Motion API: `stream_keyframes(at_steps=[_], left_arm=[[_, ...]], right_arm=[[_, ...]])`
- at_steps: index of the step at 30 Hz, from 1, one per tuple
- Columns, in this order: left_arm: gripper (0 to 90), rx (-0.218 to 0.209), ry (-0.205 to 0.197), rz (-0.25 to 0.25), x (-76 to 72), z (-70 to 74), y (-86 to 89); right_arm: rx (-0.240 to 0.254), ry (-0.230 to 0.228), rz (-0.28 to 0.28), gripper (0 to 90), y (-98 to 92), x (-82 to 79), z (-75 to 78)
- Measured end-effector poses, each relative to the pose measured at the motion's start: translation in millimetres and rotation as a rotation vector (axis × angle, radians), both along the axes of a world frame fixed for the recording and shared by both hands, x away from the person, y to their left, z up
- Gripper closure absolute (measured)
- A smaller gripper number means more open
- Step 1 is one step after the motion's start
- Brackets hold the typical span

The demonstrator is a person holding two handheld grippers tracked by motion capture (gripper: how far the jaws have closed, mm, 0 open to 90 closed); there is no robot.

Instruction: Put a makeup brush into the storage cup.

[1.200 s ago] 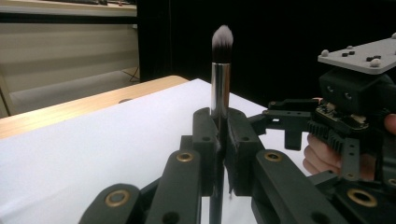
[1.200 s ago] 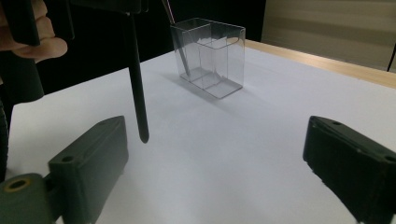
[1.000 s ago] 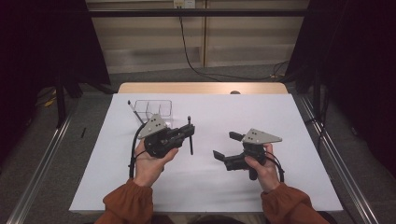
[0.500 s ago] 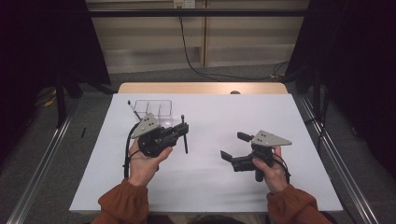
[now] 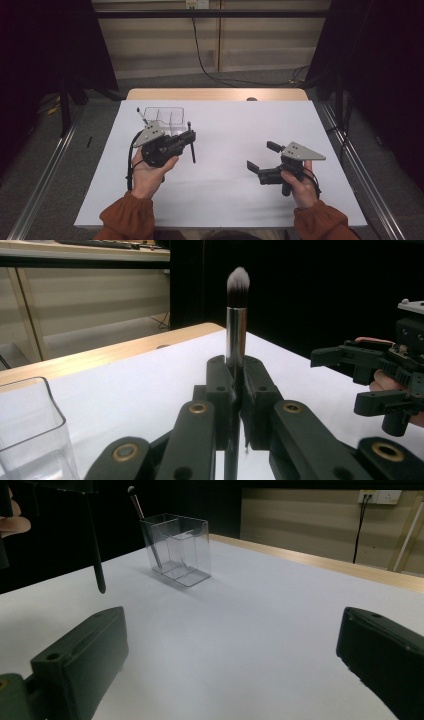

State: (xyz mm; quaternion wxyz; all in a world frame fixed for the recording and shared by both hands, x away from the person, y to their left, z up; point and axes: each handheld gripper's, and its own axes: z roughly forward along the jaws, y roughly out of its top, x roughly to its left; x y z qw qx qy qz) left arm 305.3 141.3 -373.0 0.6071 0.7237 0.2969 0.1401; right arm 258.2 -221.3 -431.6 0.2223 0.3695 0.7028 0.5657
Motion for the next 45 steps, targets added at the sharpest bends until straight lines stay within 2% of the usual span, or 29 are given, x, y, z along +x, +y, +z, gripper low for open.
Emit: stream_keyframes(at_steps=[9,17,19,32,37,39,45], left_arm=[[84.1,0.002,-0.004,0.023,2.3,1.8,11.1],[84.1,-0.001,-0.011,0.061,6.2,5.6,24.9],[84.1,0.005,-0.014,0.067,7.6,6.3,27.4],[84.1,0.014,-0.019,0.1,12.5,11.4,41.6],[84.1,0.016,-0.023,0.113,14.2,13.5,46.3],[84.1,0.016,-0.023,0.117,14.7,14.5,48.0],[84.1,0.024,-0.034,0.131,17.1,18.0,53.5]], right_arm=[[0.006,-0.018,-0.032,0.0,-12.1,-5.4,0.5],[0.01,-0.018,-0.072,0.0,-25.2,-11.9,-1.0],[0.026,-0.012,-0.079,0.0,-28.8,-13.0,-2.1],[0.004,-0.024,-0.147,0.5,-47.7,-20.8,-5.1],[0.014,-0.011,-0.174,1.8,-54.6,-24.3,-8.9],[-0.018,-0.015,-0.185,1.7,-56.6,-25.9,-10.6],[-0.009,-0.024,-0.196,1.4,-62.3,-29.3,-11.2]])
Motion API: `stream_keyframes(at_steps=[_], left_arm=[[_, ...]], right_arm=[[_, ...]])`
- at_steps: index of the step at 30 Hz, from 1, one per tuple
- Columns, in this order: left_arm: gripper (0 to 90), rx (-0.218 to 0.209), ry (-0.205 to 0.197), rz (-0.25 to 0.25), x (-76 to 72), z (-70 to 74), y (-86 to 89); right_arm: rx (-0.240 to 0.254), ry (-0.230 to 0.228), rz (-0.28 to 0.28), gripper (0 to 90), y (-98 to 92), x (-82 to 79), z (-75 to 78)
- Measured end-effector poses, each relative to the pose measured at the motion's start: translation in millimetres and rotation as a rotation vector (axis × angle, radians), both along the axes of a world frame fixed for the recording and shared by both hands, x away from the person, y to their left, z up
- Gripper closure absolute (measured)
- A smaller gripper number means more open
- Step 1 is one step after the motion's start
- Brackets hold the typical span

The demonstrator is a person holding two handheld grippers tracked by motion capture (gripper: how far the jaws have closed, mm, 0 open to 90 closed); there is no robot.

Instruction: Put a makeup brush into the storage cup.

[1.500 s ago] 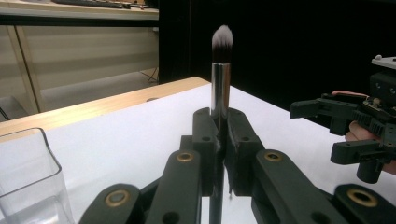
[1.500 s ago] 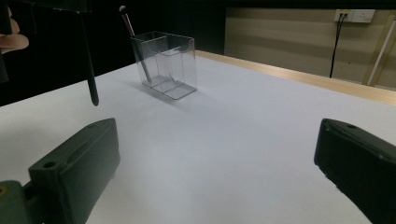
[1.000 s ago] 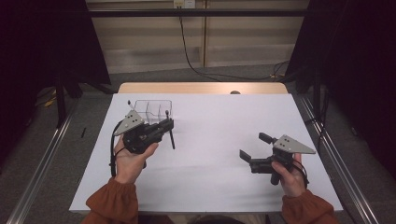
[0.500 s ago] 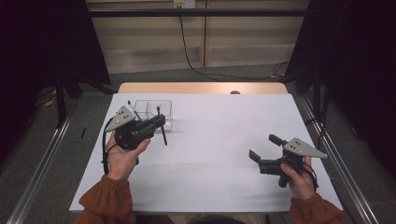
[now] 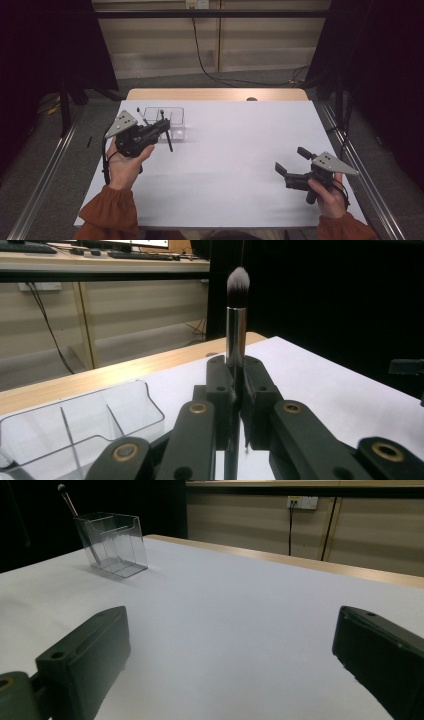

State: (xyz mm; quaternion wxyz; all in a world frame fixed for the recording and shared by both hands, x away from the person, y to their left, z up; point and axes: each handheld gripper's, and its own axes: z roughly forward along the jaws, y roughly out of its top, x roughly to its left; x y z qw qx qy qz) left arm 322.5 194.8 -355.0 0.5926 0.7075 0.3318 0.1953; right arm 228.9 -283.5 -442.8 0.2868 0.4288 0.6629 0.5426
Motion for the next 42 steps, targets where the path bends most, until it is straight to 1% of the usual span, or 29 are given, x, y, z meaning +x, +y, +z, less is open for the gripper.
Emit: stream_keyframes(at_steps=[3,6,9,10,12,15,17,23,27,32,33,37,39,41,42], left_arm=[[84.1,0.002,-0.002,0.01,1.6,1.5,3.4],[84.1,-0.001,-0.002,0.017,3.6,2.7,7.0],[84.1,0.005,-0.007,0.03,6.7,4.6,10.9],[84.1,0.003,-0.01,0.035,8.1,5.0,12.1],[84.1,0.013,-0.014,0.044,11.3,6.0,14.3],[84.1,0.01,-0.016,0.059,17.2,8.0,17.0],[84.1,0.008,-0.024,0.067,20.0,11.2,18.9],[84.1,-0.01,-0.043,0.107,28.6,19.8,27.0],[84.1,-0.023,-0.04,0.136,35.4,18.7,30.1],[84.1,-0.028,-0.04,0.167,44.4,15.0,33.1],[84.1,-0.035,-0.04,0.17,46.6,14.4,33.2],[84.1,-0.014,-0.054,0.194,54.9,15.2,32.8],[84.1,-0.02,-0.054,0.204,58.5,17.1,33.4],[84.1,-0.014,-0.06,0.207,62.0,19.6,34.6],[84.1,-0.012,-0.063,0.216,63.6,20.6,34.7]], right_arm=[[-0.015,-0.015,0.0,1.0,-2.3,-2.8,-0.3],[-0.004,-0.032,-0.015,0.4,-5.2,-4.6,-0.6],[-0.01,-0.039,-0.017,0.0,-7.1,-5.4,-2.4],[-0.015,-0.039,-0.015,0.0,-7.0,-5.4,-3.3],[-0.012,-0.035,-0.008,0.0,-7.6,-5.1,-4.3],[-0.009,-0.04,-0.007,0.0,-9.0,-4.4,-3.5],[0.004,-0.033,-0.006,0.0,-8.9,-4.4,-3.4],[-0.016,-0.04,0.005,0.0,-7.0,-5.2,-4.5],[-0.017,-0.038,0.009,0.0,-6.9,-5.2,-4.7],[-0.011,-0.036,0.007,0.0,-7.4,-4.8,-4.6],[-0.009,-0.033,0.002,0.0,-7.2,-4.7,-4.7],[-0.017,-0.039,0.006,0.0,-7.1,-4.7,-4.9],[-0.016,-0.037,0.006,0.0,-7.2,-4.7,-5.0],[-0.01,-0.034,0.005,0.0,-7.3,-4.8,-4.8],[-0.012,-0.035,0.008,0.0,-7.7,-4.8,-4.9]])
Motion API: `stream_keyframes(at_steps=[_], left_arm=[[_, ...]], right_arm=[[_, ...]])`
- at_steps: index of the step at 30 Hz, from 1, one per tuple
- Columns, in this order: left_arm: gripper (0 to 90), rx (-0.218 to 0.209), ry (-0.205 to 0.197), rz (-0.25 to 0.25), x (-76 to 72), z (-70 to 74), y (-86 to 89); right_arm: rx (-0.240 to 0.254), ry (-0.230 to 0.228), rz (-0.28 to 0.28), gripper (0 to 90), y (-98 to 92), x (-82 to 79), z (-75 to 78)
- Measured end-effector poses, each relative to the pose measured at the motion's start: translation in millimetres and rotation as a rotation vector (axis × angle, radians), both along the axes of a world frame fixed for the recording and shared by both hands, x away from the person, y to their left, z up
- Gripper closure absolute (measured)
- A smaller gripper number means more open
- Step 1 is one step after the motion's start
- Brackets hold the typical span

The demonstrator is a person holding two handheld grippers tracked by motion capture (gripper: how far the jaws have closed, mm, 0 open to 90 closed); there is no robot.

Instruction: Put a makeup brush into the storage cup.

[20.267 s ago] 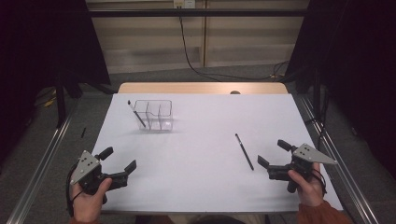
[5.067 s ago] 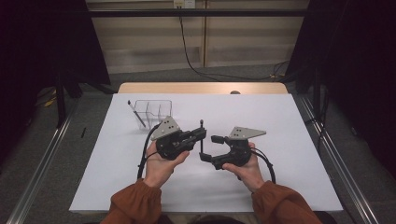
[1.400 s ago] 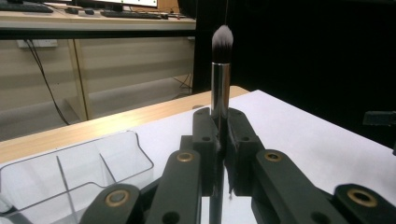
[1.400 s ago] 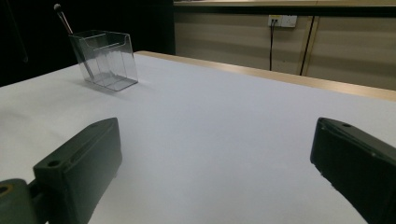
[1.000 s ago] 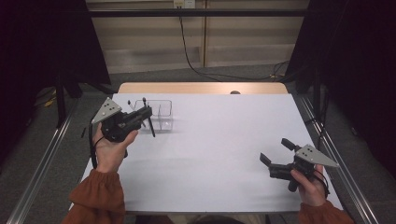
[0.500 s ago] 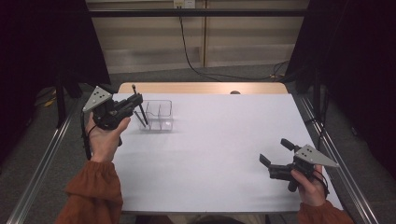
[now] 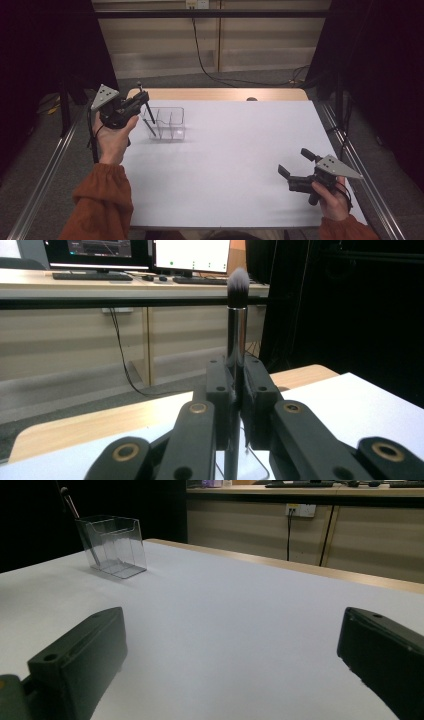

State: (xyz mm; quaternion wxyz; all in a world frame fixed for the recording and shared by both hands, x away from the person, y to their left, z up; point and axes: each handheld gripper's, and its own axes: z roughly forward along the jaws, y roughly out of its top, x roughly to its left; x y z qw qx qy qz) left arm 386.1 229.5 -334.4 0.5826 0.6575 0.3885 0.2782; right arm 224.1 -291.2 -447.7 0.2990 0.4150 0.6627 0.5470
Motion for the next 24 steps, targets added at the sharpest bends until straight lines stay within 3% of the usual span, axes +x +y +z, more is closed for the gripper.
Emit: stream_keyframes(at_steps=[7,11,24], left_arm=[[84.1,-0.004,-0.006,0.014,10.7,-1.4,-0.9],[84.1,0.025,-0.01,0.032,15.2,-3.1,-2.3],[84.1,0.064,0.0,0.04,25.3,-12.3,-2.9]], right_arm=[[-0.004,-0.001,-0.008,0.0,0.2,0.1,-0.3],[-0.005,-0.002,-0.006,0.0,-0.4,-0.3,-0.3],[-0.007,0.001,-0.005,0.0,-0.6,0.0,-1.2]])
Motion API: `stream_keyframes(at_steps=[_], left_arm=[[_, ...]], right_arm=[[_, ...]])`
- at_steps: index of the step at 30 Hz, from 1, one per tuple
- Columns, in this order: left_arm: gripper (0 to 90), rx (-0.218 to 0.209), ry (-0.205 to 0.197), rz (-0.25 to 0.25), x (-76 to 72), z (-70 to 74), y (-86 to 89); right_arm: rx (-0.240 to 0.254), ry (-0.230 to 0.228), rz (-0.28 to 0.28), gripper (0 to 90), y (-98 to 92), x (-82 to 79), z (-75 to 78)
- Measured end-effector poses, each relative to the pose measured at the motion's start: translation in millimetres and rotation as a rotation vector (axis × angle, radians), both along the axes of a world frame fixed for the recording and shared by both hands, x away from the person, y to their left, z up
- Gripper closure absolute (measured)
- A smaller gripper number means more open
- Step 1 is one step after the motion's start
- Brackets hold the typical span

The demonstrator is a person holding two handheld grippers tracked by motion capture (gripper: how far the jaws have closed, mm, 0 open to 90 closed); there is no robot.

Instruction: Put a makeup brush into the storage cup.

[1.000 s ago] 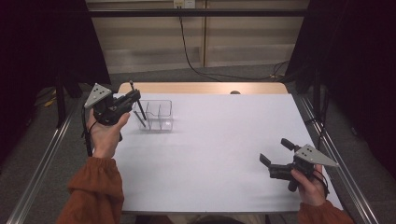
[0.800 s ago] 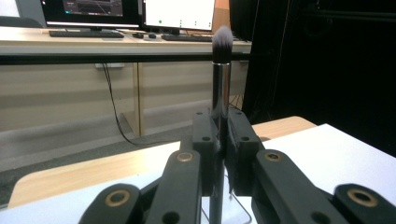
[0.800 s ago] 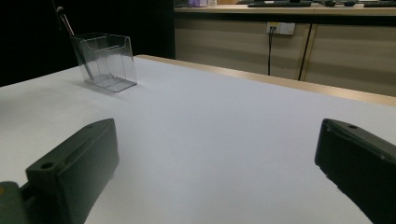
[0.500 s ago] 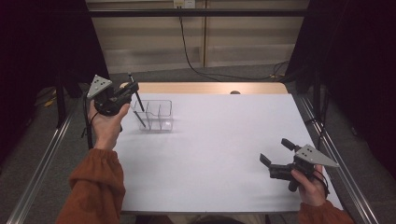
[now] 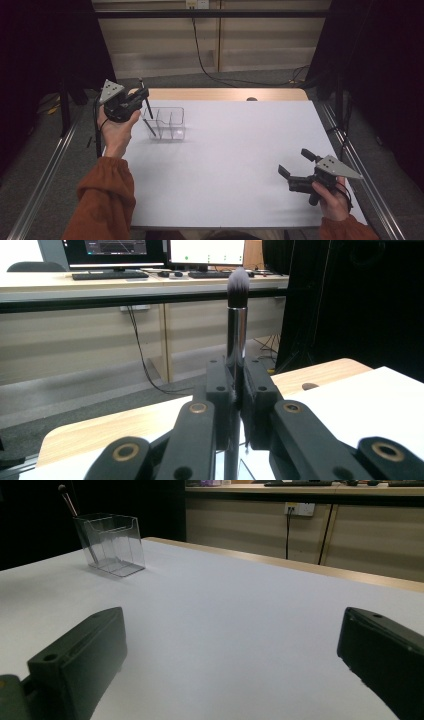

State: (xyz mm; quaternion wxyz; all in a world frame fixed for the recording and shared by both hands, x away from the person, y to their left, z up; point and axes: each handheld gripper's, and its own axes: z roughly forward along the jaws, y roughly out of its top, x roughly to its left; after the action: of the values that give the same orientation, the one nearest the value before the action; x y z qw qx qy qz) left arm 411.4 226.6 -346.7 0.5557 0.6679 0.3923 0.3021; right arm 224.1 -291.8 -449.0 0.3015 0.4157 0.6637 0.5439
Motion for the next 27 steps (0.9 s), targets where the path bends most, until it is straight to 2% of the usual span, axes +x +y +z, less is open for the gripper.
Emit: stream_keyframes(at_steps=[8,13,27], left_arm=[[84.1,0.018,0.007,0.0,4.2,-7.6,-4.8],[84.1,0.017,0.031,-0.004,4.5,-14.0,-4.8],[84.1,0.04,0.065,0.003,3.4,-28.3,-2.1]], right_arm=[[0.0,0.0,-0.001,0.0,-0.2,-0.1,0.0],[0.003,-0.002,-0.002,0.0,-0.5,-0.3,0.2],[0.001,-0.007,-0.003,0.0,-0.2,-0.8,0.3]])
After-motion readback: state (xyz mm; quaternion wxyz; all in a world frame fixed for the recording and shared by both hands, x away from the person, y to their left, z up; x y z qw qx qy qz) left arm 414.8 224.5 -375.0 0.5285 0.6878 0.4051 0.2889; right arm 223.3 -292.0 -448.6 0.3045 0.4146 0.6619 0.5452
